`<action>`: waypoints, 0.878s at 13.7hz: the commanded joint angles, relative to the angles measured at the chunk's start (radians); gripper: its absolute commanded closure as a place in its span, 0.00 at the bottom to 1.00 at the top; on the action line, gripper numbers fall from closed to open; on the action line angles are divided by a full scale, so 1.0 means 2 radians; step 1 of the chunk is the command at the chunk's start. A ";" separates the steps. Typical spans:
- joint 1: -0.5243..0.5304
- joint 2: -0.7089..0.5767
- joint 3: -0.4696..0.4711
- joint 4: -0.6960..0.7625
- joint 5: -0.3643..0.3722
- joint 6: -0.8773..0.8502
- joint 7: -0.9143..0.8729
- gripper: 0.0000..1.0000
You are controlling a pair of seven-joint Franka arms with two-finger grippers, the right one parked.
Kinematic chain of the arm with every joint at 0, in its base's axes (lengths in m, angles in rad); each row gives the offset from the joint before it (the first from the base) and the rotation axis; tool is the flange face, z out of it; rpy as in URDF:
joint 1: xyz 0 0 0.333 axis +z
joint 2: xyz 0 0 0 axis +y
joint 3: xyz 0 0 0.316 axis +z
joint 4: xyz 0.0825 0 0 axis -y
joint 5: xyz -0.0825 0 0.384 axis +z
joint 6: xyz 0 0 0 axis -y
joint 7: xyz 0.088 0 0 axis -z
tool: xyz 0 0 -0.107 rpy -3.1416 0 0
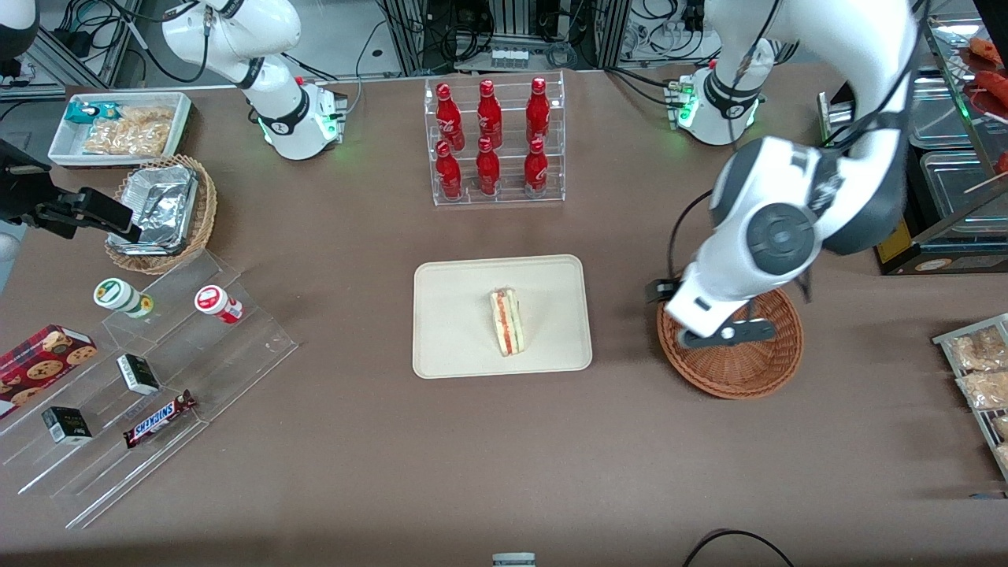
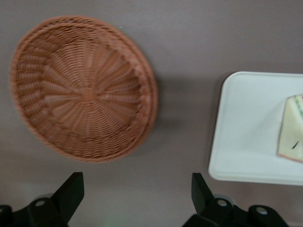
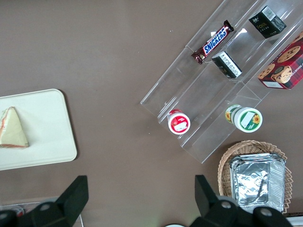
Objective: Place sandwich from basket to tray
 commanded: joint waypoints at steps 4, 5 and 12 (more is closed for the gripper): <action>0.105 -0.092 -0.044 -0.039 0.003 -0.062 0.091 0.00; 0.124 -0.106 -0.055 -0.043 0.007 -0.063 0.104 0.00; 0.152 -0.150 -0.040 -0.041 0.011 -0.098 0.149 0.00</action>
